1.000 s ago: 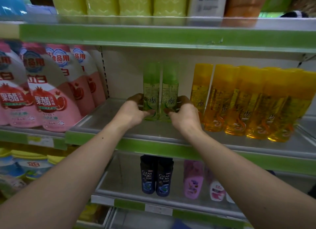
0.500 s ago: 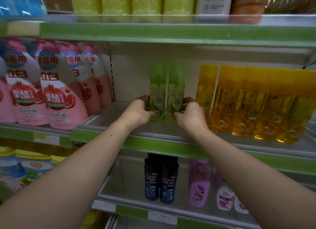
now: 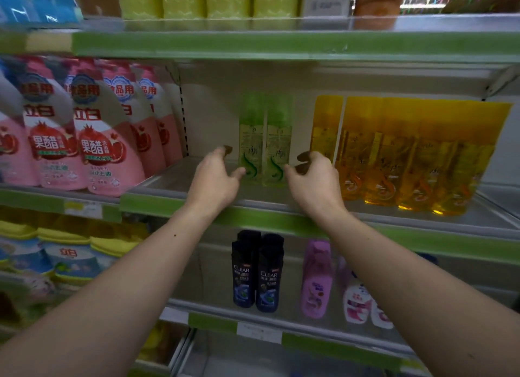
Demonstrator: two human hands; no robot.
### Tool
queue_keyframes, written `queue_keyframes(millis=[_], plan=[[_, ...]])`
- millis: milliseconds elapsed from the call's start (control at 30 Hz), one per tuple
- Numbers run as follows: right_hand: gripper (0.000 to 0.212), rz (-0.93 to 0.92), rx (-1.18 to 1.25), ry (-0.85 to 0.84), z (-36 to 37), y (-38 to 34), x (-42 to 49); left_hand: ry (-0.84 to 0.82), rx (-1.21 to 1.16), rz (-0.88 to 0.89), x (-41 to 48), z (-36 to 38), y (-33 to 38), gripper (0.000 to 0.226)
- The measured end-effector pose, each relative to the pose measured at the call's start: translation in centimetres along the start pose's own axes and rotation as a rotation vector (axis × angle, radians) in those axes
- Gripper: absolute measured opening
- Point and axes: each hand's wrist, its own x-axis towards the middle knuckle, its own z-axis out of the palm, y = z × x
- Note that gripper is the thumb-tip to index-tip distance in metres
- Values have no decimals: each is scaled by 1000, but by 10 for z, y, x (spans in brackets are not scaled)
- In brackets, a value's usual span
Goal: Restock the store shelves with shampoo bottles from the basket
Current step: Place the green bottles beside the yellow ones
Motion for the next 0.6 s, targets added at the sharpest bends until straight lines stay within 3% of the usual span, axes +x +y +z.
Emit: queue_keyframes(millis=[100, 167, 233, 367, 467, 600], plan=[[14, -134, 95, 21, -20, 7, -30, 163, -126, 107, -42, 5, 13, 30], [19, -168, 183, 1, -39, 20, -50, 185, -239, 126, -74, 14, 25, 17], [30, -163, 285, -43, -60, 37, -71, 162, -362, 108, -113, 26, 41, 21], [46, -85, 359, -143, -108, 95, -126, -7, -535, 2, -204, 68, 78, 36], [46, 28, 394, -219, -143, 153, -166, -218, -541, -63, -264, 123, 90, 39], [44, 247, 415, -195, -184, 239, -212, -415, -597, -202, -338, 198, 93, 37]])
